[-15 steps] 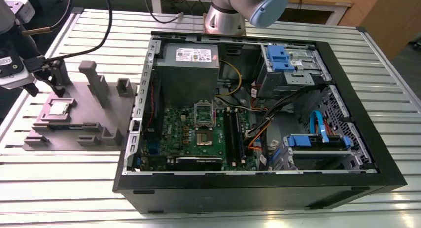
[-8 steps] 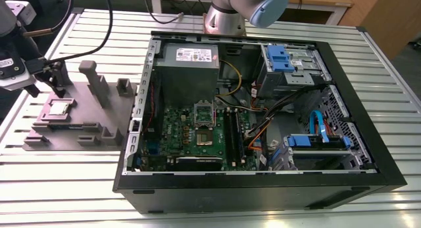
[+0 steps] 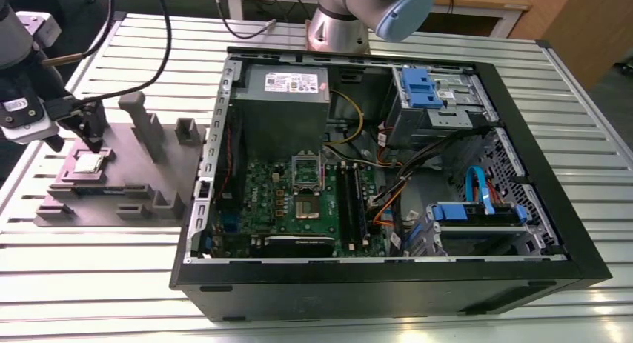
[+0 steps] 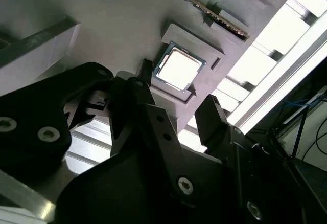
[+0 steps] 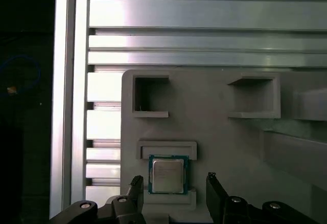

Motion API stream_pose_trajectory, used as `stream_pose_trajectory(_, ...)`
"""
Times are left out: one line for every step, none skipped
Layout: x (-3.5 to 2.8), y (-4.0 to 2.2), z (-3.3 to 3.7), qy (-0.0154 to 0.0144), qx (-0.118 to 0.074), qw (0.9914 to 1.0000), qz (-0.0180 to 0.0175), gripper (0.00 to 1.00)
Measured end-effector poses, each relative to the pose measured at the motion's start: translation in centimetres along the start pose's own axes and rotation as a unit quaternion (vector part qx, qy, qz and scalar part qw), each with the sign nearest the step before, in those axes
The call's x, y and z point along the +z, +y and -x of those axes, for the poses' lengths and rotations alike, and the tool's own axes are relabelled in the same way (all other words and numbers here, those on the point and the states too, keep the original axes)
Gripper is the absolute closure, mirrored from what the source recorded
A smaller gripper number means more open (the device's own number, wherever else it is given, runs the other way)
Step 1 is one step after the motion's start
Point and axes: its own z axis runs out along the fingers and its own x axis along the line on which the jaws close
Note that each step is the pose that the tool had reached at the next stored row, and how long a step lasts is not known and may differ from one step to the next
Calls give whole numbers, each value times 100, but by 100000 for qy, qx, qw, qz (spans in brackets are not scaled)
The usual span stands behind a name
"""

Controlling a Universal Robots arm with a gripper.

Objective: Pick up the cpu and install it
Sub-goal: 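Pick up the cpu and move it towards the insertion slot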

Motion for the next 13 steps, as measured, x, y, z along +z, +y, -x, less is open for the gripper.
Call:
stream_pose_trajectory(17,-1,0,2,1,100000,-2,40)
stream_pose_trajectory(37,-2,0,5,2,100000,-5,40)
stream_pose_trajectory(55,-2,0,2,7,100000,-1,40)
stream_pose_trajectory(72,-4,-1,5,12,100000,-2,40)
stream_pose_trajectory(90,-6,-1,3,12,100000,-4,40)
stream_pose_trajectory(106,-8,-1,3,8,100000,-31,40)
stream_pose_trajectory(120,-11,-2,0,7,100000,-102,40)
stream_pose_trajectory(132,-13,-1,-3,2,100000,-219,40)
stream_pose_trajectory(142,-14,-3,-1,1,99999,-390,40)
stream_pose_trajectory(151,-14,-4,2,6,99998,-598,40)
stream_pose_trajectory(158,-15,-4,2,12,99998,-668,40)
stream_pose_trajectory(163,-15,-7,6,84,99998,-670,40)
stream_pose_trajectory(170,-15,-9,0,196,99998,-673,40)
